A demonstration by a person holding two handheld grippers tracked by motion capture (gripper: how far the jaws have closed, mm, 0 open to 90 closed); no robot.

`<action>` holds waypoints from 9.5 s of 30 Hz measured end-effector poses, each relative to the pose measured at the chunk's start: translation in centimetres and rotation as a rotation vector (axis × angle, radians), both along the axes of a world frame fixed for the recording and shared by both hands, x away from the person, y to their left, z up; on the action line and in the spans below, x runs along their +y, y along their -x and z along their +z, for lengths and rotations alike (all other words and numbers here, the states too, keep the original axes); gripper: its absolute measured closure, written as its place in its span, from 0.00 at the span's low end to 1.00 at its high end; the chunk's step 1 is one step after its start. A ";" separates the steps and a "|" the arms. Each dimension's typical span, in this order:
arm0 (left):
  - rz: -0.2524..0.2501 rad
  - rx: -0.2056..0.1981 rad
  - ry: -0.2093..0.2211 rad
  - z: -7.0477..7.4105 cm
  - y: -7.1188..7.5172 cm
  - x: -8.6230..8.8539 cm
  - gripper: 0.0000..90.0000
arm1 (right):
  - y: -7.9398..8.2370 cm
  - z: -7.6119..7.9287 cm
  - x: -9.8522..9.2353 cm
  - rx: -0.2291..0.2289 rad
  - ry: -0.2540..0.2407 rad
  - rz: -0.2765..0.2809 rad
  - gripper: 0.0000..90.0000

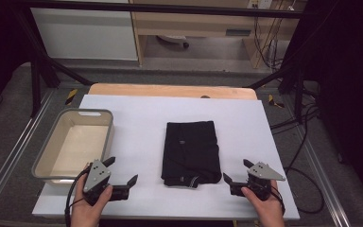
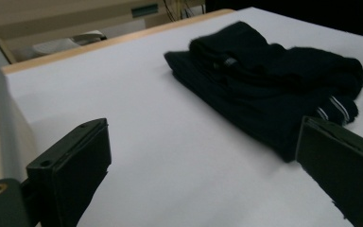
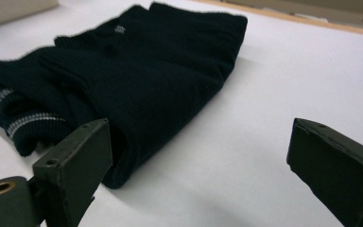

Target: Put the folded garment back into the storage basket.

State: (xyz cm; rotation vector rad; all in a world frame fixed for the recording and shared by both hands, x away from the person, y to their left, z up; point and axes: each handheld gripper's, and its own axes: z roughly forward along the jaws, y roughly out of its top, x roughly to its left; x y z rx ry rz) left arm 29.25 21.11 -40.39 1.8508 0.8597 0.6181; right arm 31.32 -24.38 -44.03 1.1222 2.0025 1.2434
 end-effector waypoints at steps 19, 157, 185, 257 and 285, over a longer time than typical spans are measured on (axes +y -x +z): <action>-0.041 0.056 -0.028 -0.8 -3.7 -5.2 0.11 | -0.5 0.4 2.2 0.090 0.022 0.042 0.12; 0.015 0.059 -0.107 -0.4 -5.4 -6.0 0.12 | 3.6 -1.7 8.4 0.213 0.133 0.240 0.93; 0.105 0.049 -0.132 -0.5 -14.2 -8.9 0.16 | 3.6 -1.7 8.3 0.211 0.142 0.240 0.93; 0.021 0.307 -0.080 -4.5 -17.0 -9.9 0.84 | 3.5 -1.8 8.4 0.197 0.159 0.253 0.93; -0.055 0.273 -0.054 5.4 -17.3 -9.9 0.88 | 1.7 3.3 8.9 0.105 0.124 0.325 0.93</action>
